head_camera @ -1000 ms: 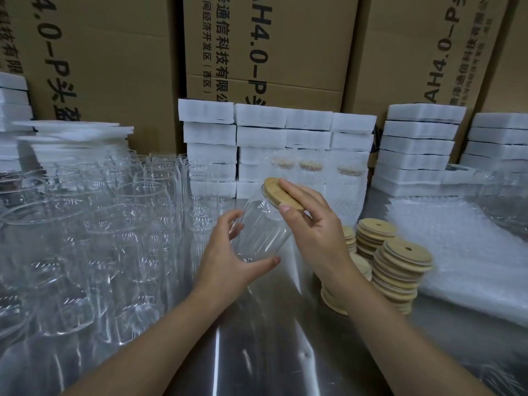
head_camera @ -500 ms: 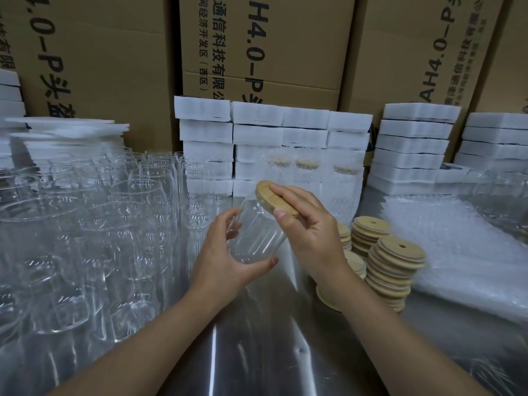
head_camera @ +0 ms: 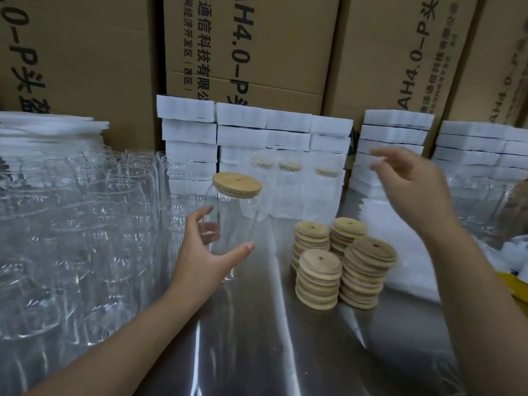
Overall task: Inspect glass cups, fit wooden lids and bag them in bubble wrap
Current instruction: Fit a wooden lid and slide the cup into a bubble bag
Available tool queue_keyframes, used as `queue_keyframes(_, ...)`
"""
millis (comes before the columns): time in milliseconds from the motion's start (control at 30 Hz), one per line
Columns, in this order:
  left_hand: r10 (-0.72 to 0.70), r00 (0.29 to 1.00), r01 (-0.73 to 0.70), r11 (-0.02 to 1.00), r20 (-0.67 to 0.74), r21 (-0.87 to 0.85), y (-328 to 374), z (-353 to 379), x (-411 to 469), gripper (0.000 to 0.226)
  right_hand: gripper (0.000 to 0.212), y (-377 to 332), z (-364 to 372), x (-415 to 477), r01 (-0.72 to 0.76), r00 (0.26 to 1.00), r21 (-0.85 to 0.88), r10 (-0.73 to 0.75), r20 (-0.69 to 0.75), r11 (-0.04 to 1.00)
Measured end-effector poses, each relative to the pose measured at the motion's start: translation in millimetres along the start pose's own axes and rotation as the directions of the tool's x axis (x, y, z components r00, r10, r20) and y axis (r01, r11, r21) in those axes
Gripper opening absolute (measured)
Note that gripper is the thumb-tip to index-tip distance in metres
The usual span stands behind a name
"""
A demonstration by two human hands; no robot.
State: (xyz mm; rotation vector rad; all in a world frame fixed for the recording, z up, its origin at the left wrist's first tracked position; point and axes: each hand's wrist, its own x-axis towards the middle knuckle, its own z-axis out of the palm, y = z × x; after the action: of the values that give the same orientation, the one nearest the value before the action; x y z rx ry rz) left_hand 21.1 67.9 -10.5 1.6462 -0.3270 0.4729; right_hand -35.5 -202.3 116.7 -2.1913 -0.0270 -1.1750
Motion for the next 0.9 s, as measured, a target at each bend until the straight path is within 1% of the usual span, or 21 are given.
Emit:
queue_keyframes(33, -0.011, 1.000, 0.011, 1.000, -0.004, -0.008, 1, -1, 0, 0.089, 0.027, 17, -10, 8, -0.092, 0.996, -0.164, 0.095, 0.006, 0.982)
queue_keyframes(67, -0.022, 1.000, 0.021, 1.000, -0.009, -0.017, 2, -1, 0, 0.090, 0.032, 35, -18, 14, -0.195, 0.975, -0.330, 0.220, 0.040, 0.924)
queue_keyframes(100, -0.028, 0.999, 0.028, 0.999, -0.015, -0.024, 3, -2, 0, 0.091, 0.040, 52, -23, 18, -0.267, 0.927, -0.501, 0.362, 0.102, 0.824)
queue_keyframes(133, -0.032, 0.999, 0.031, 0.999, -0.021, -0.029, 3, -2, 1, 0.091, 0.051, 67, -25, 19, -0.276, 0.851, -0.660, 0.496, 0.170, 0.699)
queue_keyframes(167, -0.034, 0.999, 0.033, 0.999, -0.025, -0.034, 3, -2, 1, 0.089, 0.060, 79, -24, 17, -0.237, 0.764, -0.776, 0.605, 0.222, 0.584)
queue_keyframes(200, -0.034, 0.999, 0.032, 0.999, -0.027, -0.040, 2, -3, 1, 0.088, 0.063, 88, -22, 15, -0.200, 0.701, -0.832, 0.669, 0.247, 0.517)
queue_keyframes(233, -0.033, 0.999, 0.031, 0.999, -0.028, -0.044, 2, -2, 1, 0.086, 0.060, 94, -21, 14, -0.205, 0.678, -0.838, 0.690, 0.251, 0.506)
queue_keyframes(300, -0.033, 0.999, 0.032, 0.999, -0.027, -0.043, 2, -2, 1, 0.082, 0.046, 100, -22, 14, -0.273, 0.710, -0.784, 0.666, 0.227, 0.557)
queue_keyframes(400, -0.032, 0.999, 0.031, 0.998, -0.029, -0.049, 2, -2, 1, 0.082, 0.028, 96, -27, 17, -0.356, 0.770, -0.682, 0.614, 0.173, 0.639)
queue_keyframes(467, -0.028, 0.999, 0.026, 0.998, -0.030, -0.056, 2, -2, 1, 0.084, 0.030, 88, -30, 17, -0.378, 0.828, -0.607, 0.548, 0.116, 0.699)
queue_keyframes(567, -0.022, 0.999, 0.019, 0.998, -0.046, -0.063, 4, -3, 0, 0.087, 0.028, 68, -28, 15, -0.340, 0.921, -0.442, 0.389, 0.020, 0.830)
queue_keyframes(600, -0.016, 0.998, 0.013, 0.998, -0.057, -0.066, 4, -3, 0, 0.088, 0.025, 57, -24, 14, -0.310, 0.944, -0.378, 0.329, -0.015, 0.872)
queue_keyframes(667, 0.002, 0.997, -0.008, 0.997, -0.079, -0.079, 7, -3, -1, 0.088, 0.019, 32, -13, 11, -0.202, 0.979, -0.259, 0.194, -0.059, 0.944)
queue_keyframes(767, 0.039, 0.993, -0.051, 0.993, -0.109, -0.107, 10, -4, -2, 0.094, 0.013, -9, 15, -1, 0.018, 0.999, -0.155, -0.025, -0.043, 0.988)
queue_keyframes(833, 0.064, 0.989, -0.081, 0.990, -0.137, -0.119, 11, -4, -2, 0.090, 0.012, -31, 38, -13, 0.144, 0.989, -0.132, -0.144, 0.013, 0.981)
queue_keyframes(900, 0.081, 0.983, -0.103, 0.985, -0.162, -0.135, 13, -4, -1, 0.087, 0.011, -45, 64, -26, 0.192, 0.974, -0.083, -0.180, 0.140, 0.978)
